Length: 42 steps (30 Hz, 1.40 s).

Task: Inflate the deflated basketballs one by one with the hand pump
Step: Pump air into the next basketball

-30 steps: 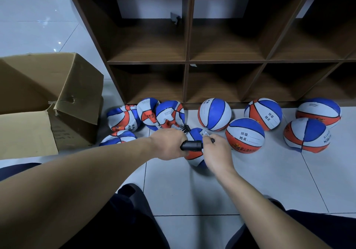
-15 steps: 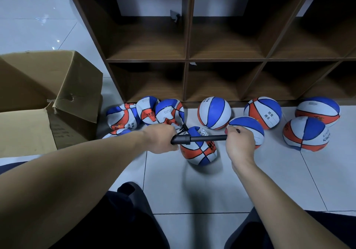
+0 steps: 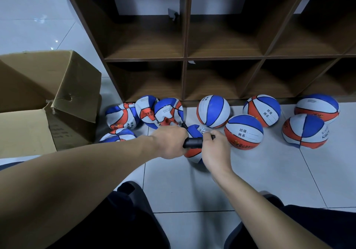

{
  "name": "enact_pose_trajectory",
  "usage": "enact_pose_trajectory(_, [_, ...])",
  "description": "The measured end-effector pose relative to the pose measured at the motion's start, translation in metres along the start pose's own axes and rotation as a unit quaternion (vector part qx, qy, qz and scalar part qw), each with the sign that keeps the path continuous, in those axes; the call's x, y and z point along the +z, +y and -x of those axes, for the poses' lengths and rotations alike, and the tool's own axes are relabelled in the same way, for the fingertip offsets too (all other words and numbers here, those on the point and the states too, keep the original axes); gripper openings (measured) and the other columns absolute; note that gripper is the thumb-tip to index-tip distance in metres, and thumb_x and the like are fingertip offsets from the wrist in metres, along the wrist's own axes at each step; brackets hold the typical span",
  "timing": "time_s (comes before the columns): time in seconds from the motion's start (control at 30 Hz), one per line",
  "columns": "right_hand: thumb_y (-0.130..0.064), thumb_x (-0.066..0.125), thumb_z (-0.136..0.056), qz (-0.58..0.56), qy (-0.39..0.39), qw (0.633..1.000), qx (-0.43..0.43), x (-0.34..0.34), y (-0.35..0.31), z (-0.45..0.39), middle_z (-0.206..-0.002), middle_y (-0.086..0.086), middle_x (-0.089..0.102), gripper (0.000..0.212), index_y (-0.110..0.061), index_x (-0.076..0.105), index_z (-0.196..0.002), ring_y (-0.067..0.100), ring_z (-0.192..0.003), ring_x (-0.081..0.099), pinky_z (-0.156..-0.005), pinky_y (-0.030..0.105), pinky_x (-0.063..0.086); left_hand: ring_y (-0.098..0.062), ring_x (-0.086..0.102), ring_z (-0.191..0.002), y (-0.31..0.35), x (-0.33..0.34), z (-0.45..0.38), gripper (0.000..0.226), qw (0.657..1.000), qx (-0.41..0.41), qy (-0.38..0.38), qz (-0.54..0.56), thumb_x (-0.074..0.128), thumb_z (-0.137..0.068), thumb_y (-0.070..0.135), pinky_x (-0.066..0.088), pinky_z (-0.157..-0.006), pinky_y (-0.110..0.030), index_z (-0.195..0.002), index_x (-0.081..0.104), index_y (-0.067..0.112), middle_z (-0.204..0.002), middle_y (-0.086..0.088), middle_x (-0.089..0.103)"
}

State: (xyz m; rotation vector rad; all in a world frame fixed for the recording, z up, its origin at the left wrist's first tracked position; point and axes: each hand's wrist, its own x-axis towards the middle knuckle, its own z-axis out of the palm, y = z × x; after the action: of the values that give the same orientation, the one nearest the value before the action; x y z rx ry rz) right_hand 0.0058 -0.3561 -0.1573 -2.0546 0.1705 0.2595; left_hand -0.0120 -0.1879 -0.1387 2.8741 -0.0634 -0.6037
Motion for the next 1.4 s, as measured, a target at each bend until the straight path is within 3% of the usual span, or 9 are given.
enact_pose_trajectory(0.33, [-0.026,0.051,-0.106,-0.002,-0.008,1.000,0.007,0.005,0.003,0.000,-0.083,0.002,0.064,0.026,-0.018,0.061,-0.083,0.022,-0.073,0.058,-0.065,0.035,0.046,-0.022,0.063,-0.070,-0.002,0.000,-0.001,0.022,1.000,0.010,-0.012,-0.004,0.064,-0.097,0.039,0.051,-0.059,-0.036,-0.082,0.063,0.023,-0.075,0.000,0.064])
enact_pose_trajectory(0.53, [-0.027,0.055,-0.104,-0.027,-0.037,0.999,0.013,-0.006,0.000,-0.006,-0.075,0.003,0.061,0.028,-0.010,0.064,-0.083,0.022,-0.069,0.053,-0.065,0.036,0.045,-0.018,0.057,-0.069,0.000,-0.007,-0.001,0.027,0.999,0.035,0.006,-0.003,0.063,-0.100,0.043,0.038,-0.055,-0.032,-0.081,0.061,0.024,-0.075,0.002,0.062])
enact_pose_trajectory(0.63, [-0.026,0.057,-0.104,-0.026,-0.042,0.999,0.012,-0.017,-0.003,-0.011,-0.068,-0.001,0.057,0.029,-0.009,0.064,-0.082,0.017,-0.063,0.049,-0.059,0.031,0.040,-0.018,0.058,-0.071,-0.004,-0.008,-0.002,0.028,0.999,0.036,0.008,0.004,0.064,-0.099,0.045,0.042,-0.058,-0.034,-0.082,0.062,0.024,-0.075,0.002,0.062])
enact_pose_trajectory(0.8, [-0.022,0.057,-0.103,-0.071,0.011,0.994,0.077,-0.045,0.003,-0.030,-0.053,-0.010,0.042,0.039,-0.018,0.046,-0.065,0.020,-0.060,0.038,-0.058,0.032,0.031,-0.016,0.061,-0.070,-0.029,-0.013,-0.002,0.025,1.000,0.002,-0.017,0.001,0.066,-0.097,0.045,0.052,-0.064,-0.036,-0.083,0.062,0.026,-0.075,0.005,0.063])
enact_pose_trajectory(0.93, [-0.021,0.057,-0.099,-0.085,0.042,0.992,0.087,-0.054,0.003,-0.038,-0.059,-0.004,0.036,0.036,-0.018,0.040,-0.068,0.022,-0.063,0.033,-0.059,0.034,0.029,-0.017,0.063,-0.074,-0.041,-0.015,0.000,0.020,1.000,-0.009,-0.026,-0.003,0.065,-0.099,0.045,0.053,-0.067,-0.036,-0.090,0.066,0.027,-0.079,0.004,0.066])
enact_pose_trajectory(1.13, [-0.019,0.051,-0.101,-0.038,0.056,0.997,0.020,-0.035,-0.005,-0.018,-0.060,-0.002,0.046,0.038,-0.018,0.044,-0.063,0.022,-0.063,0.042,-0.059,0.037,0.035,-0.015,0.060,-0.069,-0.023,-0.009,0.002,0.027,1.000,-0.006,0.006,0.003,0.062,-0.099,0.046,0.047,-0.059,-0.034,-0.083,0.064,0.025,-0.075,0.004,0.063])
enact_pose_trajectory(1.2, [-0.022,0.050,-0.102,-0.029,0.043,0.999,0.006,-0.027,-0.005,-0.012,-0.066,-0.001,0.055,0.033,-0.018,0.053,-0.069,0.023,-0.067,0.049,-0.062,0.038,0.040,-0.017,0.061,-0.070,-0.016,-0.007,0.003,0.026,1.000,-0.004,0.014,0.009,0.062,-0.099,0.044,0.050,-0.059,-0.034,-0.084,0.065,0.023,-0.075,0.004,0.063])
enact_pose_trajectory(1.4, [-0.028,0.051,-0.106,-0.010,-0.009,1.000,-0.012,-0.008,-0.005,-0.001,-0.088,0.001,0.069,0.026,-0.015,0.066,-0.089,0.025,-0.085,0.064,-0.079,0.044,0.054,-0.017,0.056,-0.067,-0.004,-0.005,0.002,0.023,1.000,0.008,0.013,0.014,0.063,-0.098,0.038,0.039,-0.055,-0.033,-0.081,0.063,0.022,-0.075,0.001,0.062])
